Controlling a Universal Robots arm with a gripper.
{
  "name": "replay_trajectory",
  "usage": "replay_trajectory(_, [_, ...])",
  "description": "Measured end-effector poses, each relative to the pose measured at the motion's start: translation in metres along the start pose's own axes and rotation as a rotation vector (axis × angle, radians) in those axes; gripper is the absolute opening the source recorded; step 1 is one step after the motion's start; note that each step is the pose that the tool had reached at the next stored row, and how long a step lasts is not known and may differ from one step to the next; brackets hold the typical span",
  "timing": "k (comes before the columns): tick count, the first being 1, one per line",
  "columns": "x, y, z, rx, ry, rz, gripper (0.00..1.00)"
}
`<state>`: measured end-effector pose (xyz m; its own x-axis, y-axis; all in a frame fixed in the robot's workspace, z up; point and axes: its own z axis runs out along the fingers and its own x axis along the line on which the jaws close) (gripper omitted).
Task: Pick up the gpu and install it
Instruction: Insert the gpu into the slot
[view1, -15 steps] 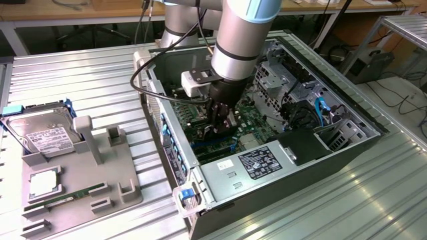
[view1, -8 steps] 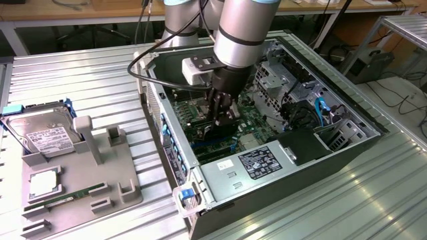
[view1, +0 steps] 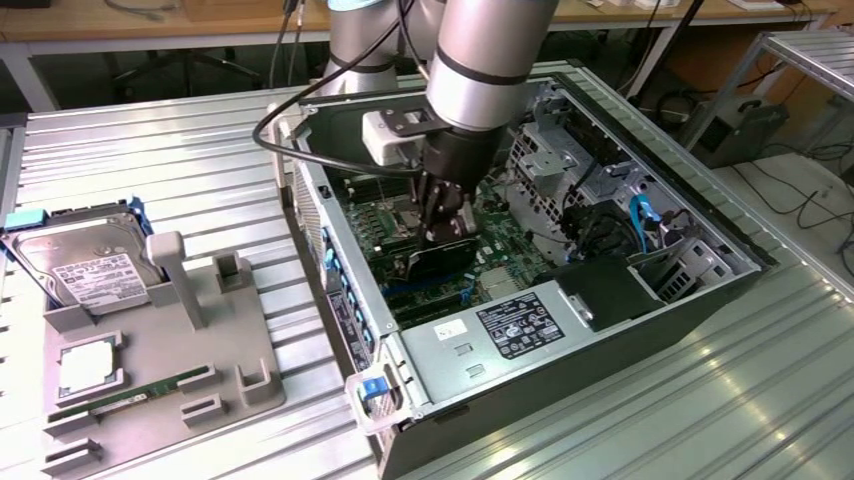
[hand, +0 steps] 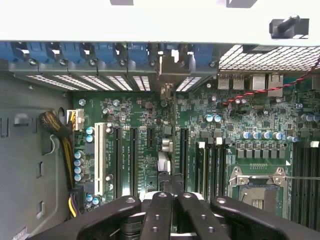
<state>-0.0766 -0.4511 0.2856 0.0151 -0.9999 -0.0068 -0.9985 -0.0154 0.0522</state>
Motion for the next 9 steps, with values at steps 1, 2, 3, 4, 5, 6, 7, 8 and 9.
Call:
replay_trajectory(1, [-0.0008,0.0009,0.0003,0.0019,0.0000,0.000,0.11])
replay_trajectory(2, [-0.0022,0.0013,0.0008,0.0041,0.0001,0.000,0.11])
replay_trajectory(3, [-0.0035,0.0021,0.0015,0.0079,0.0007,0.000,0.11])
replay_trajectory(4, [-0.0041,0.0028,0.0024,0.0112,0.0011,0.000,0.11])
replay_trajectory(5, [-0.0049,0.0037,0.0029,0.0134,0.0036,0.000,0.11])
replay_trajectory(6, [-0.0052,0.0043,0.0036,0.0150,0.0058,0.000,0.11])
replay_trajectory(7, [-0.0053,0.0049,0.0046,0.0160,0.0078,0.000,0.11])
replay_trajectory(8, [-0.0055,0.0054,0.0055,0.0168,0.0096,0.000,0.11])
replay_trajectory(9, [-0.0055,0.0056,0.0064,0.0172,0.0104,0.000,0.11])
